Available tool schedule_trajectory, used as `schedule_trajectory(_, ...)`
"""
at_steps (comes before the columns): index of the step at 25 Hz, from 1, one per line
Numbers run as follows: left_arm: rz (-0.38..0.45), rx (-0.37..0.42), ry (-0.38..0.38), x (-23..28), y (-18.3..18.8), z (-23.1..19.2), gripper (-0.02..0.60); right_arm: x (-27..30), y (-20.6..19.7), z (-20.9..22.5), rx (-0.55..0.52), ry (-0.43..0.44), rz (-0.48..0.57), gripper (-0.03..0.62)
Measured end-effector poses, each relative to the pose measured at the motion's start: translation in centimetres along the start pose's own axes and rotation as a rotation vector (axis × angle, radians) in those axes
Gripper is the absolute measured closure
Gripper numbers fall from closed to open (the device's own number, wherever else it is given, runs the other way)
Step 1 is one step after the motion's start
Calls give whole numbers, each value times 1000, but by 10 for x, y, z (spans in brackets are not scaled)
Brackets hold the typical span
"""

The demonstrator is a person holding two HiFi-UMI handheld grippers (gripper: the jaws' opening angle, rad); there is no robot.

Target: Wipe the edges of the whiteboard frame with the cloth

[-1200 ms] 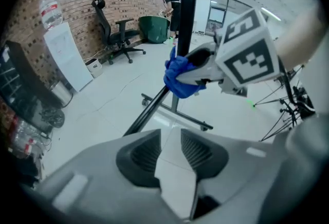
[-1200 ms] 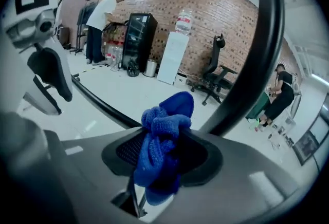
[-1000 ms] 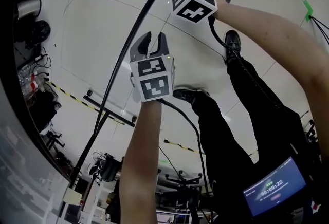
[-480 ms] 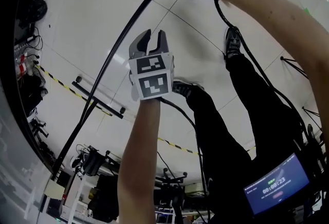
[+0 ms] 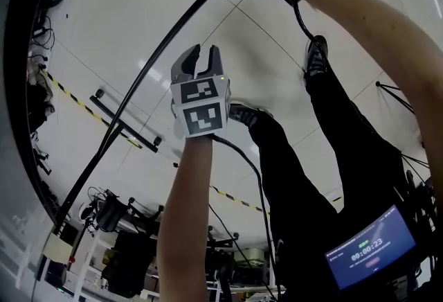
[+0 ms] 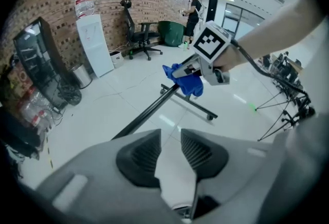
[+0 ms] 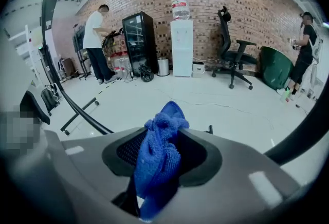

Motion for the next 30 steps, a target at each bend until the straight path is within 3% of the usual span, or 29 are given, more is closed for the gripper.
schedule_trajectory(13, 0, -86, 63, -41, -59, -28, 465, 22, 4, -57, 9, 31, -26, 422)
schedule_trajectory(26, 13, -172, 122, -81, -115, -56, 465, 32, 14, -121, -48, 44, -59, 424)
schedule_trajectory(28, 3, -220, 142, -82, -122, -69, 469, 31, 16, -133, -67, 59, -68, 424)
schedule_trajectory(30, -3, -332, 181, -75, -127, -81, 472, 39, 21, -134, -114, 96, -82, 424)
Point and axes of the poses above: the fingertips, and each gripper's own axes: x forward along the fingers, z to its right, y out of its top, the point moved 8 cm from there along -x, backward along the fingers, and after that the axes turned 5 degrees about z, right-handed, at the moved point
